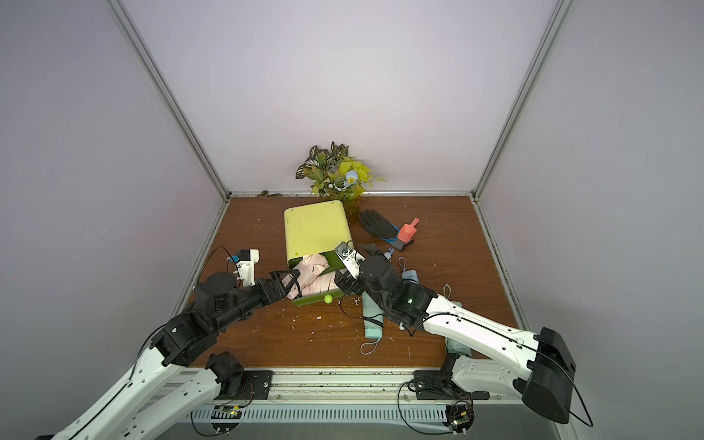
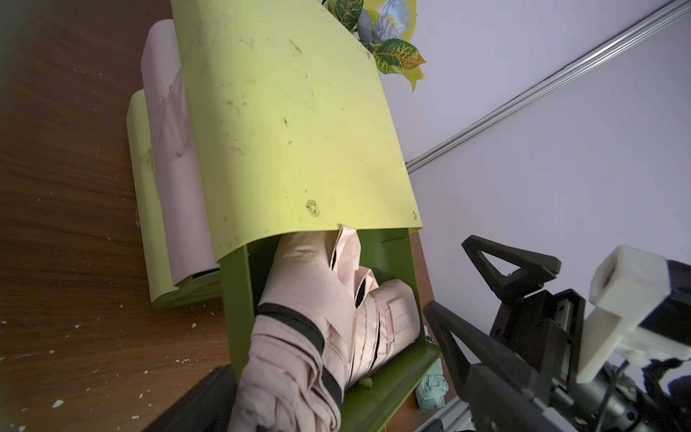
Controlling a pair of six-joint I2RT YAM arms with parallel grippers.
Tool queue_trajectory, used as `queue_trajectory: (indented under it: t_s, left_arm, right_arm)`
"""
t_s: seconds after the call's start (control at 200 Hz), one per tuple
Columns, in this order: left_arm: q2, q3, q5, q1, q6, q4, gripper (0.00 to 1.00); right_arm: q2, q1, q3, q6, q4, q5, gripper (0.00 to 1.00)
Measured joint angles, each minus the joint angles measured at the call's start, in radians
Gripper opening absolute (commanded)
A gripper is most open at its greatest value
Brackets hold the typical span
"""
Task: Place the umbrella in the drawer by color
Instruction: Adjust the umbrella in the drawer.
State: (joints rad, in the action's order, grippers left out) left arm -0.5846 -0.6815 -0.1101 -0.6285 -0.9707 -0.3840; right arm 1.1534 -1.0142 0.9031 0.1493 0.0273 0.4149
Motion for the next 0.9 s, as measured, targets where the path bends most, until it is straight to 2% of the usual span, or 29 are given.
queue_trajectory:
  t_s: [0.245,0.901]
  left_arm:
    - [0.005,-0.043,0.047,0.0,-0.011,-0.095,1.0]
    - [-0.062,-0.074,-0.014,-0.003,-0.144,-0.124,1.0]
  right_arm:
    - [-0.016,0.0,-0.006,0.002,-0.003,0.0,0.99]
    - [-0.06,0.0,-0.051,0.009,-0.023,0.0,0.99]
